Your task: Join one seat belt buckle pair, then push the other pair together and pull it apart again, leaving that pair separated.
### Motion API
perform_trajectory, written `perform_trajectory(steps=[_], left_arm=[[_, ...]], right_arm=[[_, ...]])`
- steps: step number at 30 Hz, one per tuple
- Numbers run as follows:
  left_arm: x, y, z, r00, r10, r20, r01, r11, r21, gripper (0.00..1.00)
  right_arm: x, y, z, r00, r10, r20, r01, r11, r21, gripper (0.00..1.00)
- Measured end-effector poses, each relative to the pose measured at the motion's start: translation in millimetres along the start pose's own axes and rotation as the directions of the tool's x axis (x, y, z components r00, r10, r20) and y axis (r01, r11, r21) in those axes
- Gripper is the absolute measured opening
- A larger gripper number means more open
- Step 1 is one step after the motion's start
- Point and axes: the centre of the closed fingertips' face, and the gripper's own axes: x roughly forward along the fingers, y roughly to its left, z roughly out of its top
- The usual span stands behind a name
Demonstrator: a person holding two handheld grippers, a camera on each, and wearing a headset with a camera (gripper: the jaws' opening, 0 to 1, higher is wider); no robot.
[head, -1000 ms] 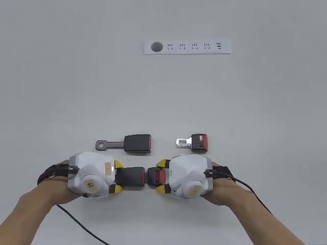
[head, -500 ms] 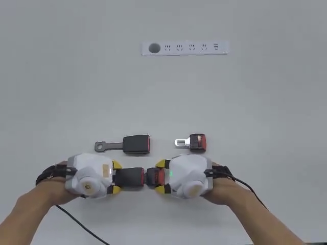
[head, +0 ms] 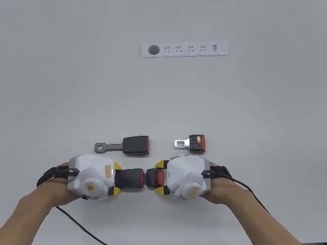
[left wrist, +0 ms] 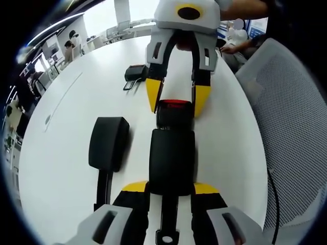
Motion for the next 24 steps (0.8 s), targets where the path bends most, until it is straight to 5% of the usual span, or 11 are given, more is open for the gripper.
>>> perform_trajectory(steps=[10, 24], left_arm=[[-7.6, 1.3, 3.8, 0.9994, 0.027, 0.019, -0.027, 0.999, -0.029, 0.40], [-20.6, 3.6, 11.0, 0.9952, 0.065, 0.073, -0.059, 0.995, -0.081, 0.47]], right_arm=[[-5.2, -2.2, 3.8, 0.9997, -0.024, -0.001, 0.024, 1.000, -0.005, 0.34], [-37.2, -14.4, 6.5, 0.9974, -0.072, 0.006, 0.072, 0.997, 0.016, 0.42]])
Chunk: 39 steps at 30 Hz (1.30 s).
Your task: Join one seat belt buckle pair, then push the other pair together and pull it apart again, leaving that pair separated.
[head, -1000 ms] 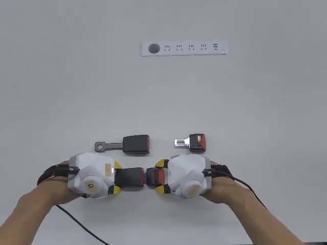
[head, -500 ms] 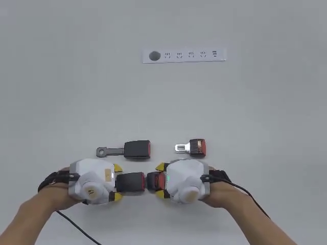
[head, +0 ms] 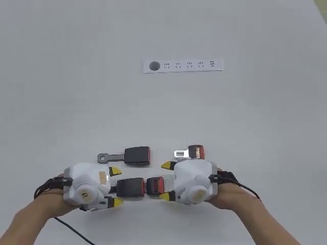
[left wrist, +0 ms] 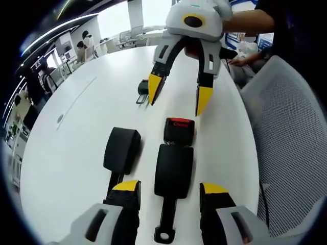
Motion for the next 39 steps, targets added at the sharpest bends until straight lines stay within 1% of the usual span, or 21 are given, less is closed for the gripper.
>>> perform_trajectory(steps=[2, 4, 6, 8, 12, 14, 19, 22, 23, 28, 34, 36, 38, 39], left_arm=[[-3.8, 2.8, 3.5, 0.9999, 0.010, 0.009, -0.010, 1.000, -0.009, 0.48], [-5.6, 7.7, 3.7, 0.9997, 0.019, 0.016, -0.019, 1.000, -0.013, 0.48], [-9.4, 11.8, 8.1, 0.9993, 0.029, 0.023, -0.029, 0.999, -0.018, 0.48], [-10.3, 15.8, 8.5, 0.9990, 0.036, 0.026, -0.036, 0.999, -0.022, 0.48], [-13.2, 26.6, 11.5, 0.9983, 0.049, 0.031, -0.048, 0.999, -0.025, 0.49], [-14.4, 29.3, 15.8, 0.9981, 0.053, 0.032, -0.052, 0.998, -0.021, 0.49], [-14.9, 44.6, 21.7, 0.9973, 0.065, 0.033, -0.065, 0.998, -0.012, 0.50], [-13.2, 50.7, 26.9, 0.9972, 0.068, 0.033, -0.068, 0.998, -0.004, 0.50], [-12.4, 52.8, 30.3, 0.9971, 0.069, 0.033, -0.069, 0.998, 0.000, 0.50], [-8.4, 61.3, 38.9, 0.9972, 0.067, 0.032, -0.067, 0.998, 0.012, 0.51], [-0.5, 69.3, 36.7, 0.9985, 0.049, 0.022, -0.050, 0.999, 0.018, 0.51], [5.3, 73.4, 31.6, 0.9989, 0.043, 0.017, -0.043, 0.999, 0.018, 0.51], [5.9, 72.8, 34.8, 0.9994, 0.033, 0.012, -0.034, 0.999, 0.018, 0.51], [6.9, 73.7, 34.2, 0.9995, 0.030, 0.010, -0.031, 0.999, 0.019, 0.51]], right_arm=[[-4.1, -2.6, -1.4, 1.0000, -0.007, -0.002, 0.007, 1.000, 0.003, 0.43], [-8.1, -5.8, -3.3, 0.9999, -0.015, -0.006, 0.015, 1.000, 0.006, 0.44], [-12.2, -9.6, -4.9, 0.9997, -0.024, -0.009, 0.024, 1.000, 0.010, 0.44], [-15.6, -13.0, -6.1, 0.9994, -0.032, -0.010, 0.032, 0.999, 0.014, 0.44], [-24.5, -23.2, -11.1, 0.9984, -0.053, -0.017, 0.053, 0.998, 0.023, 0.45], [-29.6, -29.3, -14.0, 0.9975, -0.067, -0.020, 0.068, 0.997, 0.032, 0.45], [-41.2, -41.5, -21.4, 0.9950, -0.095, -0.030, 0.096, 0.994, 0.049, 0.46], [-47.9, -49.2, -25.9, 0.9928, -0.115, -0.035, 0.117, 0.991, 0.060, 0.47], [-48.8, -51.2, -27.3, 0.9923, -0.118, -0.036, 0.120, 0.991, 0.060, 0.47], [-53.6, -60.3, -35.8, 0.9904, -0.130, -0.048, 0.133, 0.989, 0.067, 0.48], [-58.0, -68.6, -45.1, 0.9889, -0.133, -0.066, 0.138, 0.988, 0.072, 0.48], [-57.6, -70.5, -49.5, 0.9887, -0.130, -0.074, 0.135, 0.989, 0.065, 0.47], [-56.4, -72.6, -54.3, 0.9887, -0.126, -0.082, 0.131, 0.989, 0.068, 0.47], [-55.9, -73.2, -56.3, 0.9886, -0.124, -0.086, 0.130, 0.989, 0.069, 0.47]])
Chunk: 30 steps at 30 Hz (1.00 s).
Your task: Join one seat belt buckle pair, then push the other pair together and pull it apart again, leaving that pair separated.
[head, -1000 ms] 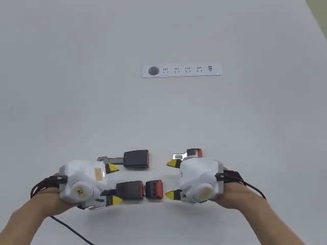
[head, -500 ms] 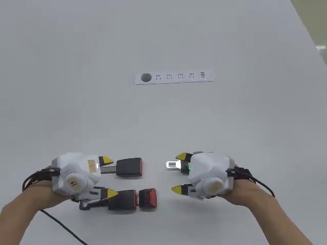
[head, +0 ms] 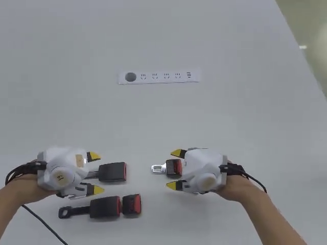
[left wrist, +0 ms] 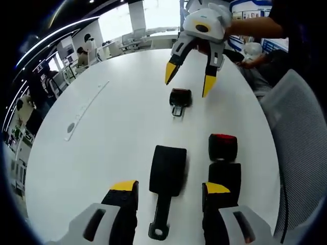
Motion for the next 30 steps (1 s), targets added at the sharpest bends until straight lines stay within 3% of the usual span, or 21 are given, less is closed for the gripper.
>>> perform_trajectory(steps=[8, 19, 25, 30], left_arm=[[12.5, 9.3, -7.5, 0.9997, -0.022, -0.013, 0.022, 1.000, -0.008, 0.51], [29.9, 8.8, -16.5, 0.9966, -0.068, -0.045, 0.068, 0.998, -0.006, 0.49], [32.2, 6.9, -19.5, 0.9938, -0.092, -0.062, 0.091, 0.996, -0.004, 0.44], [33.8, 6.6, -19.6, 0.9930, -0.098, -0.065, 0.099, 0.995, 0.003, 0.37]], right_arm=[[7.8, -4.9, -12.5, 0.9997, 0.019, -0.016, -0.019, 1.000, -0.018, 0.45], [18.2, -7.9, -29.1, 0.9975, 0.053, -0.046, -0.054, 0.998, -0.025, 0.40], [23.0, -9.0, -41.3, 0.9950, 0.070, -0.072, -0.071, 0.997, -0.013, 0.37], [22.9, -8.4, -42.1, 0.9940, 0.079, -0.075, -0.079, 0.997, 0.003, 0.34]])
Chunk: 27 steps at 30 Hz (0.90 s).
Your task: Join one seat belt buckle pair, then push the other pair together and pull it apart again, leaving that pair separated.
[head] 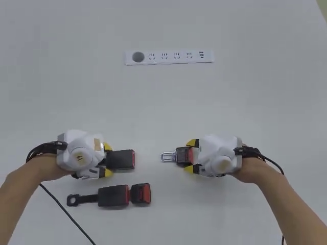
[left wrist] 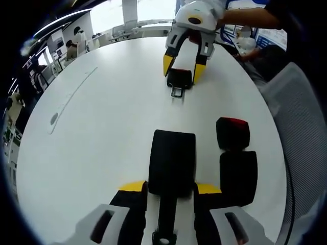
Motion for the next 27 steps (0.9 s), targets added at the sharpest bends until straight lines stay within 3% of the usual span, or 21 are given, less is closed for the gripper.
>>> perform_trajectory(steps=[27], left_arm=[[0.8, 0.8, -2.6, 0.9996, 0.003, -0.029, -0.002, 1.000, 0.030, 0.31]], right_arm=[[-0.4, 0.8, 3.6, 0.9999, 0.014, 0.005, -0.014, 1.000, -0.020, 0.30]])
